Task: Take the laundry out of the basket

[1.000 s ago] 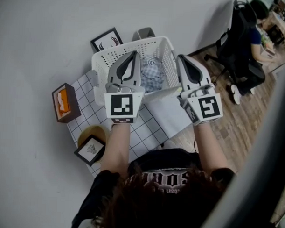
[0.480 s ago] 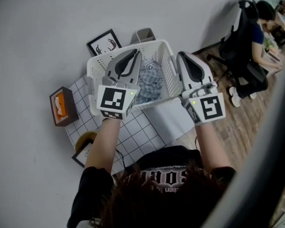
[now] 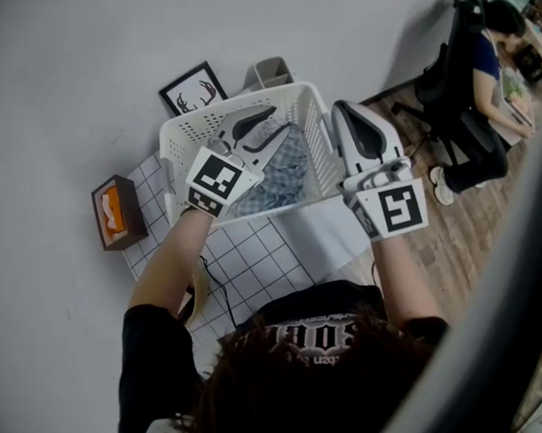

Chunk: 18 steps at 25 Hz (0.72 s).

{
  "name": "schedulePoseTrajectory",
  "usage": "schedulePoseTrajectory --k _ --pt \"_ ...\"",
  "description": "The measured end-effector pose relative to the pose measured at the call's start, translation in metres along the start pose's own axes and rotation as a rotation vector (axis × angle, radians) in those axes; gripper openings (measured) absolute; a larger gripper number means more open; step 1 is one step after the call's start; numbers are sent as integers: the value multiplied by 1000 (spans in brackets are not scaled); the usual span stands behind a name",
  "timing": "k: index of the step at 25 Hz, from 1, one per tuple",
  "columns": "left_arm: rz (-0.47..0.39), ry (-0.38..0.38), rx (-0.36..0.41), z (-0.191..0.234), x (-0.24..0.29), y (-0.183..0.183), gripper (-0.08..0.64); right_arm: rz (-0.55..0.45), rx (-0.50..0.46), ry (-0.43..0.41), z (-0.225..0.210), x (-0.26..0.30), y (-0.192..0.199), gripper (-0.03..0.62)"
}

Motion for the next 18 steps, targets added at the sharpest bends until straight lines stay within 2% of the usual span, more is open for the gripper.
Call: schedulePoseTrajectory --k 4,8,12,16,18 --pt "50 71 -34 -2 13 27 212 14 6 15 -5 4 5 28" --pt "109 130 14 -12 24 49 264 21 19 24 -10 7 10 28" --pt "234 158 78 -21 36 82 324 29 26 34 -13 7 11 28" --pt "331 208 70 -27 44 107 425 25 27 36 -15 7 10 28" --pt "358 228 75 -26 46 116 430 34 20 35 -18 8 11 28"
Point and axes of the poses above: the fingertips, and each gripper's own axes: x forward along the fingers, z to its left, y out of its underside, the point moved 4 cm from there along -x, backward along the fingers, and after that the axes turned 3 degrees about -x, right-handed, at the moved point
